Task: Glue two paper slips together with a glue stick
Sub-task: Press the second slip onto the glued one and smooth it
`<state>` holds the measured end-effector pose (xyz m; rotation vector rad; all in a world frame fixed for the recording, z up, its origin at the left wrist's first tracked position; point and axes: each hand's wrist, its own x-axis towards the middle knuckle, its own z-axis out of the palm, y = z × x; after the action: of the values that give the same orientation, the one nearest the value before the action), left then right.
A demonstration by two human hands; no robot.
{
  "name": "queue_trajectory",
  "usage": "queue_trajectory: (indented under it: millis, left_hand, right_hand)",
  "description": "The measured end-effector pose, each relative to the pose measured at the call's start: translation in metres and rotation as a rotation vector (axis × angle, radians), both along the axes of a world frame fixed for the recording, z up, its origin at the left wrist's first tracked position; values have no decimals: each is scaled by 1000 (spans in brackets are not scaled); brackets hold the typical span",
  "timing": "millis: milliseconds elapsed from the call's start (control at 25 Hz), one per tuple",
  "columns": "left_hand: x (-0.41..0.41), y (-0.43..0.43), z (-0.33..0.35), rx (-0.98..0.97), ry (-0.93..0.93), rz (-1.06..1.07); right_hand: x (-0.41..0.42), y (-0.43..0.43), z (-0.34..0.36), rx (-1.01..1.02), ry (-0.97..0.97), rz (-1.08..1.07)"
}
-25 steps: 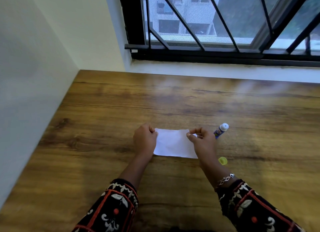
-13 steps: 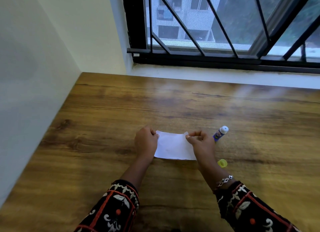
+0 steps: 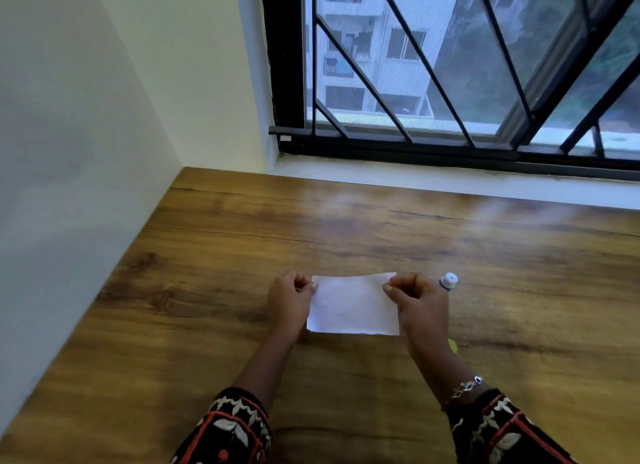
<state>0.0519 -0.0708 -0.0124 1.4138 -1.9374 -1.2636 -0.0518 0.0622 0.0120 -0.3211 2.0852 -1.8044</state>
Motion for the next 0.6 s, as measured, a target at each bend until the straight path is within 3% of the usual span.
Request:
queue_trajectory:
  millis: [280,600]
  left_hand:
    - [18,-2,33,389,529,43]
    - [22,2,56,405,681,17]
  right_hand:
    - [-9,8,23,-210,149,61]
    - [-17,15,27,-382,90,102]
